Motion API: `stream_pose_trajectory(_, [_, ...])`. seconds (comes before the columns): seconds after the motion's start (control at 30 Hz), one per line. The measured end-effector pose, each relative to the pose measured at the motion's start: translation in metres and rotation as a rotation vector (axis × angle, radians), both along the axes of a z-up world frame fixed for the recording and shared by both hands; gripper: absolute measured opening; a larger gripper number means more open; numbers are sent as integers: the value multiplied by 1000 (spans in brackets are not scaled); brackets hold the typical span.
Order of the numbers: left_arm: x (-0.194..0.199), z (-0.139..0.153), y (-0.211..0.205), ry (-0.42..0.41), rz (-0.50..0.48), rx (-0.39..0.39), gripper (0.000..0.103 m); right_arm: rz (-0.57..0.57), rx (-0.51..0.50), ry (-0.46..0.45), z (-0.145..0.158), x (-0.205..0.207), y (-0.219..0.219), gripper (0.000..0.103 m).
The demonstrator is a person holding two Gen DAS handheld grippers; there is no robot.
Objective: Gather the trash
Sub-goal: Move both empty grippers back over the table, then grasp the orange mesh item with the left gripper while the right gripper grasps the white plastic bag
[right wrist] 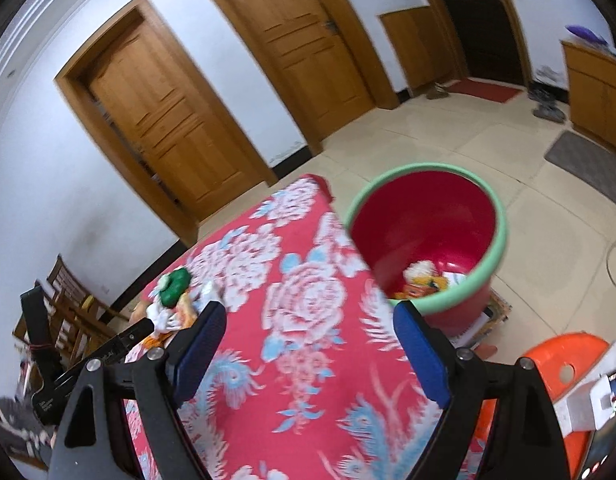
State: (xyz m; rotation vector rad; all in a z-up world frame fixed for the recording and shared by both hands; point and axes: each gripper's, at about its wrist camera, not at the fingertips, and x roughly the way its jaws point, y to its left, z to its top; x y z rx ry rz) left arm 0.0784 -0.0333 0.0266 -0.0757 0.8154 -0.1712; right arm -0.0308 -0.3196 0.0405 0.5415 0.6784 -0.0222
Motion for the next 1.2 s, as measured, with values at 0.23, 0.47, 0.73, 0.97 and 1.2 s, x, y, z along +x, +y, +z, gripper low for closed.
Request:
stream_pose_trajectory(0.23, [3,0,46,1,89,33,68,96,-33,-5,16,18,44,88])
stream_pose_trajectory(0.47, [16,-3,85,6,155,77,68,172,-79,47,17,46,83,87])
stream_pose_trajectory(0.73, [37,-22,113,34,221,87,68,248,-126,95,8,89,125,87])
stream_pose_trajectory(0.97, [61,-56,128,102,266,38,68,287,-186,154,-20,127,151,87])
stream_pose_trajectory(1.2, [75,-78,127,128,257,6,68,308,-219,139,-47,158,165,81])
